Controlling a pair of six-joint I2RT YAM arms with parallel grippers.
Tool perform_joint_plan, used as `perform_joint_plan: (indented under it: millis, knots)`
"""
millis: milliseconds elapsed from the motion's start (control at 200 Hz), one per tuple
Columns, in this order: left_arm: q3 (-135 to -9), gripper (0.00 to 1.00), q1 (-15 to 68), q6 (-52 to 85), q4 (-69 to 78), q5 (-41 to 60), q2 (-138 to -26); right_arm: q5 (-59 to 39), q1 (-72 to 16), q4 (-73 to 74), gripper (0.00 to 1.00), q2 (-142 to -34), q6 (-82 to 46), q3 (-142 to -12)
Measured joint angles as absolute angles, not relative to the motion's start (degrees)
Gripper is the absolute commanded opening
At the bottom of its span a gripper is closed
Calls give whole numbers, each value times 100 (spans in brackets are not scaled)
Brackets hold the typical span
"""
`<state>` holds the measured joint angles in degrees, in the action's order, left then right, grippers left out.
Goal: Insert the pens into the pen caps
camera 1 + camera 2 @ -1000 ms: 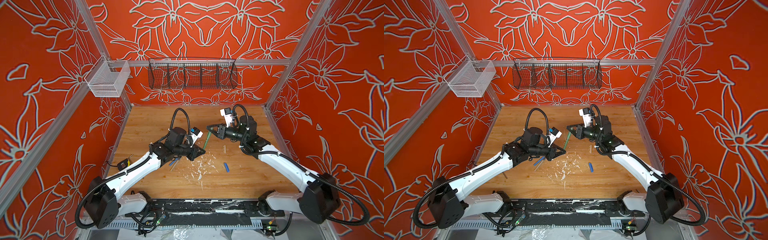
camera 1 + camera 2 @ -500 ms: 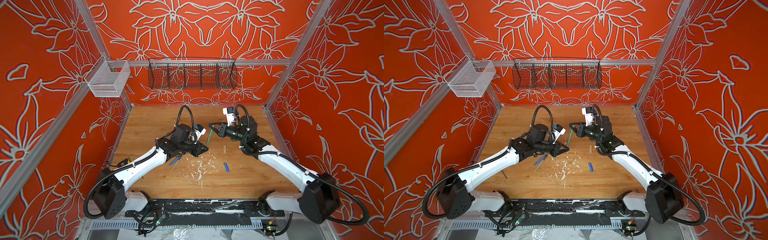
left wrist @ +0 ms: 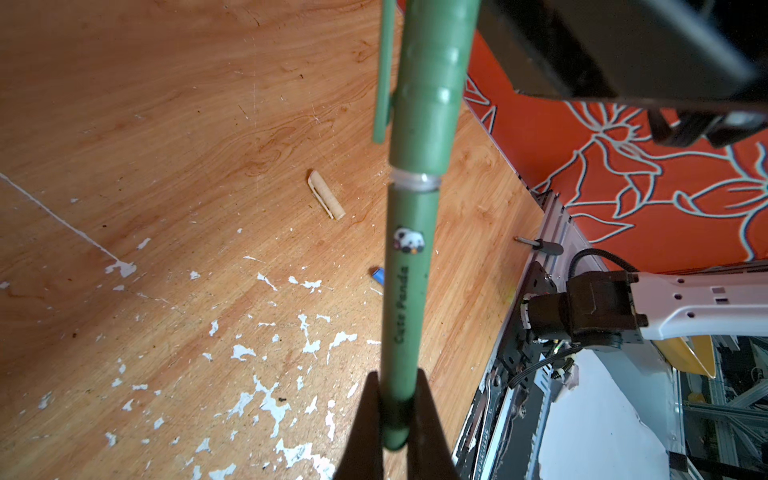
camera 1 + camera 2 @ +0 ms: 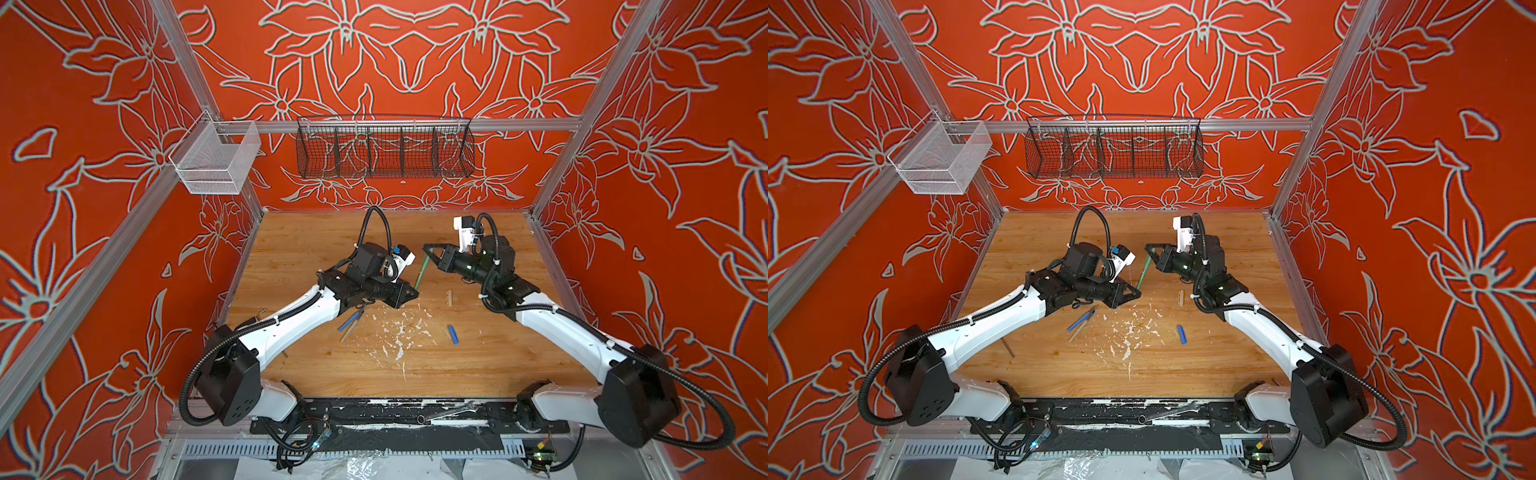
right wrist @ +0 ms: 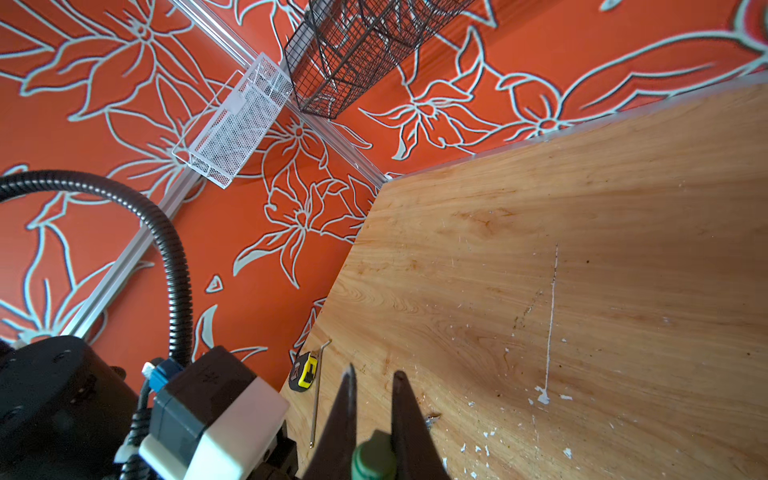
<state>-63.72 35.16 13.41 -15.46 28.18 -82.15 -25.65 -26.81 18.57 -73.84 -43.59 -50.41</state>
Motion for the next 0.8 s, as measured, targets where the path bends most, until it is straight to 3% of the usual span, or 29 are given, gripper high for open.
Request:
perform_joint_plan:
  millis: [801]
  knots:
    - [-7126,0,2995,1592,-1791,3837,-9078,-1660,-2847,2624,0,-8016,-4853,-5063]
